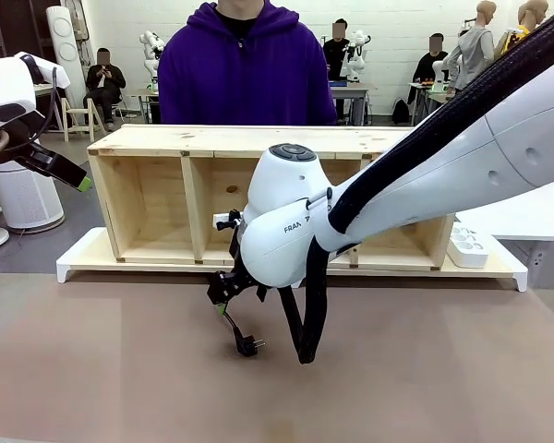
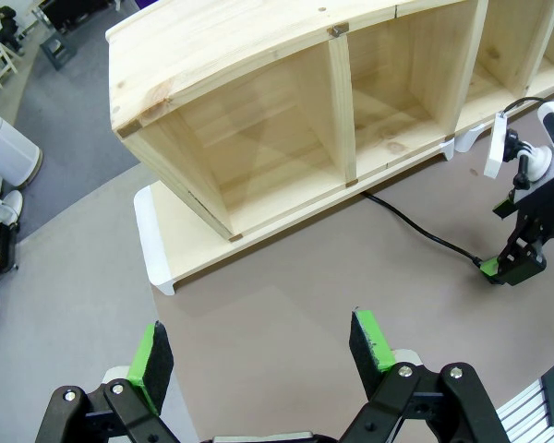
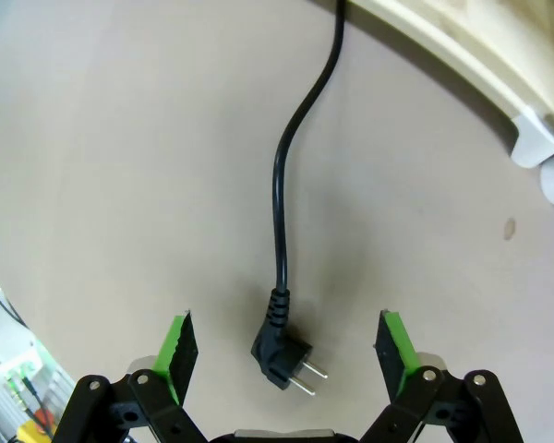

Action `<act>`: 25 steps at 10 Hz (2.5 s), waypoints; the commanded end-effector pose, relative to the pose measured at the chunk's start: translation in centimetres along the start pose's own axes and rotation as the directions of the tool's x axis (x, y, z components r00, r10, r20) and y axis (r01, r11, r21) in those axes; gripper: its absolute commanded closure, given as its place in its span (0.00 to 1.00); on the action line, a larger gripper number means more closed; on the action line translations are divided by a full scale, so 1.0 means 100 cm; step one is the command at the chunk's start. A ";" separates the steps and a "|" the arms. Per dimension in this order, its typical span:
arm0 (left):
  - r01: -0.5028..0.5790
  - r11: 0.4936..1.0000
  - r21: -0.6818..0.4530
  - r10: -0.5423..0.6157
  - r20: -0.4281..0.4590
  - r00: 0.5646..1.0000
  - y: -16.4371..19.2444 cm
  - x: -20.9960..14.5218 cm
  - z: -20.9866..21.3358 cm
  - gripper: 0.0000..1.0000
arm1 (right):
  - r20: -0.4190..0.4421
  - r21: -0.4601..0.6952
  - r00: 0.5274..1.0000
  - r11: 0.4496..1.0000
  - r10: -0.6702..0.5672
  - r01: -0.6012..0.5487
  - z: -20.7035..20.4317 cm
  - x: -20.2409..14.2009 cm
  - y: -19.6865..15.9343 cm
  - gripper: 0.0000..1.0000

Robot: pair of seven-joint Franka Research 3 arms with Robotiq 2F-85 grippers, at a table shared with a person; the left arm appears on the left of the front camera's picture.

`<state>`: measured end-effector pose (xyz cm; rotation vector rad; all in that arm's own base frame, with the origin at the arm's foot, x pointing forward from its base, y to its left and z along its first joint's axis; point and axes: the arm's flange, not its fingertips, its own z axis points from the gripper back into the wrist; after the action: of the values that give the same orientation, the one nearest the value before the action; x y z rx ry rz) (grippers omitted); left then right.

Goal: Perform cable management.
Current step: When the cord part of the Power Cable appears at the lower middle area of the table and stops, grasp the cord part of the Power Cable.

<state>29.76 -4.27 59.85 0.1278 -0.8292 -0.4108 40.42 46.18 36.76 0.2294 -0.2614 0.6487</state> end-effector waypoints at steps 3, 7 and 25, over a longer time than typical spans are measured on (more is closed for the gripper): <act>-0.012 1.000 -0.004 0.012 0.015 1.000 0.000 0.002 -0.002 0.00 | -0.036 0.013 0.999 1.000 0.010 -0.010 -0.045 0.006 -0.006 0.00; -0.012 1.000 -0.004 0.012 0.015 1.000 0.000 0.002 -0.002 0.00 | -0.053 0.028 0.997 0.998 0.062 -0.061 -0.073 0.016 -0.007 0.00; -0.012 1.000 -0.004 0.012 0.015 1.000 0.000 0.002 -0.002 0.00 | -0.146 -0.055 0.987 0.997 -0.060 0.053 -0.064 -0.014 -0.001 0.23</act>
<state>29.76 -4.27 59.85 0.1277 -0.8294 -0.4108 41.17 47.43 30.37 0.1818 -0.1253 0.6205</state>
